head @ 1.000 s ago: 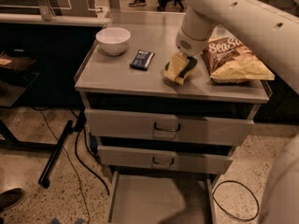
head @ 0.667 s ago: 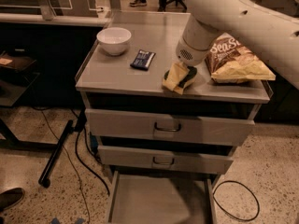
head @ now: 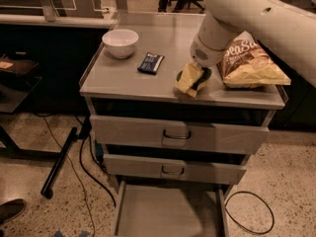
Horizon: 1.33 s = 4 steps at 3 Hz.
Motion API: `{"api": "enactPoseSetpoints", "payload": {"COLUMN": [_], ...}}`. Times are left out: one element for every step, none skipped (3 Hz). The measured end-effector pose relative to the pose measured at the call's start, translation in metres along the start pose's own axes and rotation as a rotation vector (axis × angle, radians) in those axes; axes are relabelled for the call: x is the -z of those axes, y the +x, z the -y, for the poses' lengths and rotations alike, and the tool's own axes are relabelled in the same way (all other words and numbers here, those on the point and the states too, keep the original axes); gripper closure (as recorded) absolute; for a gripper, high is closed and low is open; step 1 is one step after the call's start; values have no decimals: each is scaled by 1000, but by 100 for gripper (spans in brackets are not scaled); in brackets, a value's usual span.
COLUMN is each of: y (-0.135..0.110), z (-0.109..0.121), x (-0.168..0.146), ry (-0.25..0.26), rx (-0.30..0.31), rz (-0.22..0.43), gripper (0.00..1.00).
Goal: Place sponge into bottom drawer
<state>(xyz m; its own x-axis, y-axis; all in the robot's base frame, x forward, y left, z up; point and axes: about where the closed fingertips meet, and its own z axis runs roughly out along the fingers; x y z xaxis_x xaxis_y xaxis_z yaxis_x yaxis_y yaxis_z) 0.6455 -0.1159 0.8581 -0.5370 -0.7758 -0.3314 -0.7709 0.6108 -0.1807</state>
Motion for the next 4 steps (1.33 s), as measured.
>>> {"api": "enactPoseSetpoints", "payload": {"y": [19, 57, 72, 72], "z": [-31, -83, -100, -100], "x": [23, 21, 17, 17], "ry": [-23, -104, -134, -134], "rx": [-49, -78, -88, -88], "rz": [25, -10, -30, -30], "gripper": [100, 100, 100, 100]}}
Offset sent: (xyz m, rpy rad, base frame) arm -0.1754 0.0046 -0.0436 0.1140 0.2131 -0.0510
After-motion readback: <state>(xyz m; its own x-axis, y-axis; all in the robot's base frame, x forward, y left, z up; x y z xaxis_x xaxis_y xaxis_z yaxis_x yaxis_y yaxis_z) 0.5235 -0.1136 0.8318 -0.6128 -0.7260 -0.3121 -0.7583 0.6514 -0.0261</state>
